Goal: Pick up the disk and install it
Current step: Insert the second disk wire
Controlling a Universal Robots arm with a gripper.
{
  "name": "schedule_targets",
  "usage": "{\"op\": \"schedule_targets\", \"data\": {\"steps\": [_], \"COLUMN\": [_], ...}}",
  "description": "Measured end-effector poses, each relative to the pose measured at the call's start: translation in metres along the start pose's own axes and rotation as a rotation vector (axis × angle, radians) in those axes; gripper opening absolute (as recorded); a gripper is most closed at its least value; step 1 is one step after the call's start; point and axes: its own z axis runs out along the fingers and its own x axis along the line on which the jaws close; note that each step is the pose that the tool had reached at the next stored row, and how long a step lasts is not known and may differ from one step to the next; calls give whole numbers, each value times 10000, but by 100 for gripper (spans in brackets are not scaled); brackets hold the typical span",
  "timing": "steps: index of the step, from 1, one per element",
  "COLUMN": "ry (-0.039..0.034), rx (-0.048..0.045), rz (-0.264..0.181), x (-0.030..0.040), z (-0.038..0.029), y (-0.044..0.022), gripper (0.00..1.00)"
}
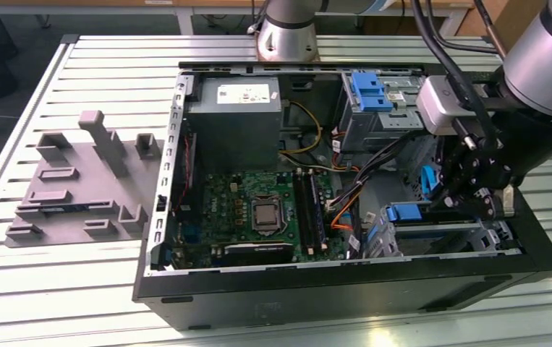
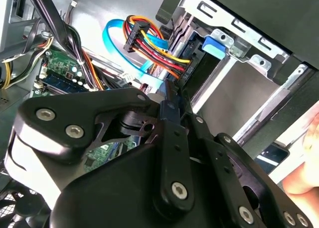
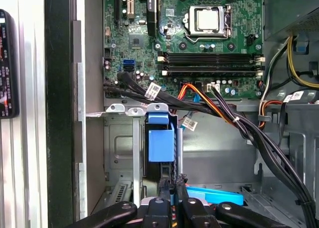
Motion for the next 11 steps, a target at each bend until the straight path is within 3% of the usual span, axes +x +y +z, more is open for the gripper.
{"op": "schedule_targets", "data": {"steps": [11], "ry": [-13], "rx": [-1], "rz": [0], "x": [4], "z": [26], "y": [0], "gripper": [16]}}
